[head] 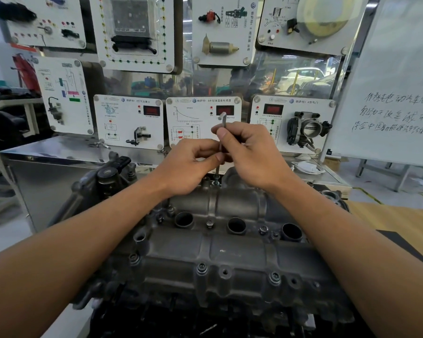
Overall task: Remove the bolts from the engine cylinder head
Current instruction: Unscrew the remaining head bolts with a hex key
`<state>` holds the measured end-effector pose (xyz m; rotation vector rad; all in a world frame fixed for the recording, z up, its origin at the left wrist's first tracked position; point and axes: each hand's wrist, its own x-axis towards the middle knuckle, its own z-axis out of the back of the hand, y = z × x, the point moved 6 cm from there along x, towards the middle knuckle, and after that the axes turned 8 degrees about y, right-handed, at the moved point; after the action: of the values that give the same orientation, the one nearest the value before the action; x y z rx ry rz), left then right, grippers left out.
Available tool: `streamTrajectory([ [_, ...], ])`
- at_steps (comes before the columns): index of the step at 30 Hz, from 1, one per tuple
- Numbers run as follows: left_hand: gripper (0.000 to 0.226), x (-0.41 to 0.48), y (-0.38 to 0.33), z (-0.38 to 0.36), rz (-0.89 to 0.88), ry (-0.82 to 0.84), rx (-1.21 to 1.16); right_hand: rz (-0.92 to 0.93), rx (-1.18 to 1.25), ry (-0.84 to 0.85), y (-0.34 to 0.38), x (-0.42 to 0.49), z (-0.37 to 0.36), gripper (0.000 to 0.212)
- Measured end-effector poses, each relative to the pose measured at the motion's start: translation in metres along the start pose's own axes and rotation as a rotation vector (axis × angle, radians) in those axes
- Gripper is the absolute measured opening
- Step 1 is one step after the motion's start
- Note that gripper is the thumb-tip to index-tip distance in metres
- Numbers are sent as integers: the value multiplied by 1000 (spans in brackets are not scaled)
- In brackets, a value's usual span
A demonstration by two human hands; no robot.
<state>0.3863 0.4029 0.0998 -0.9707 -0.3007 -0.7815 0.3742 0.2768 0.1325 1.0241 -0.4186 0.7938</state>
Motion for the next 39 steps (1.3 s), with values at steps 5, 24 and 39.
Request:
streamTrajectory([
  [5,16,-2,1,6,25,-127,-21,52,-66,-24,5,-2,1,26],
  [24,30,-2,-2,9,-1,-225,41,31,8,-104,4,-2,4,13],
  [39,24,-2,-6,7,-10,-190,-40,95,-16,-62,10,-3,0,14],
])
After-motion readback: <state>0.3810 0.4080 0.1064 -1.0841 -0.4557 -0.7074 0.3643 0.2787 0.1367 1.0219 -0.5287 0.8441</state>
